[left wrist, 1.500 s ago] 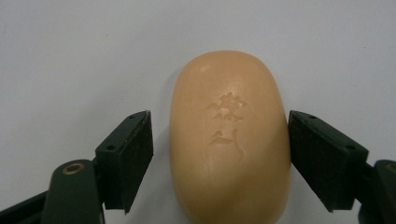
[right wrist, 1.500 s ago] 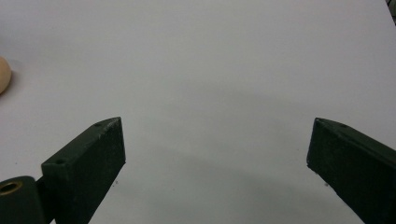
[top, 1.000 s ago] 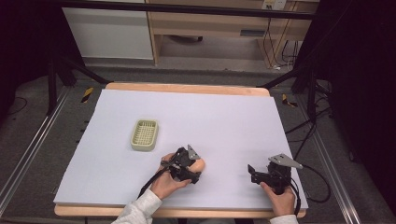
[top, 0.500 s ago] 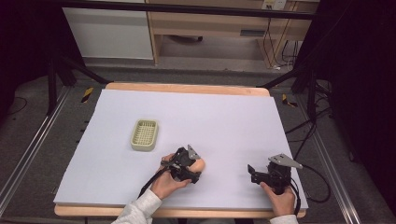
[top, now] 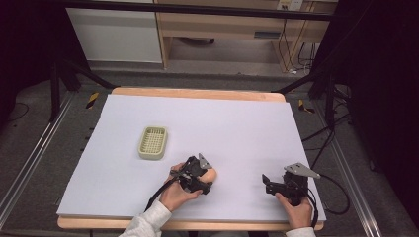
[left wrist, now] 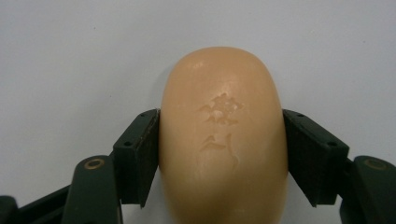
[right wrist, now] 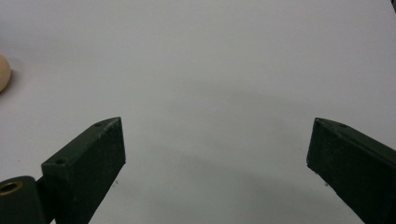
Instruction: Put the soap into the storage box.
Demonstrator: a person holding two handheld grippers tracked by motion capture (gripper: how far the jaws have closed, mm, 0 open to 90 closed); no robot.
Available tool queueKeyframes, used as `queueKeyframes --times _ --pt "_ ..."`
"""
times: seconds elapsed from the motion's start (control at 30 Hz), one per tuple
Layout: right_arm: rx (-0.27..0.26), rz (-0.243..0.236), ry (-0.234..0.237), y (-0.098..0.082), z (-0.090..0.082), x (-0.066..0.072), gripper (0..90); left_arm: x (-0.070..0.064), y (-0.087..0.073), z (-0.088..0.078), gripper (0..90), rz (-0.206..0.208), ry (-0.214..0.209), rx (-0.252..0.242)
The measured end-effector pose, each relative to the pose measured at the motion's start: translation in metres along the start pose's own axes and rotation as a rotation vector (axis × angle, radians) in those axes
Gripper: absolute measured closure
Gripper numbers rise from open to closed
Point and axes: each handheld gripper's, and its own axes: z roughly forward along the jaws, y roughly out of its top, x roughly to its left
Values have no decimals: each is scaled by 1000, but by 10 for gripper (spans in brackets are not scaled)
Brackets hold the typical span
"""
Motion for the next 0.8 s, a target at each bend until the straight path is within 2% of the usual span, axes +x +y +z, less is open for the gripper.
queueKeyframes --times 0.37,0.8 --pt "1 4 1 0 0 0 47 3 0 -13 317 -22 -8 -25" --pt "-4 -1 0 0 -1 0 47 10 -3 -27 318 -48 2 -54"
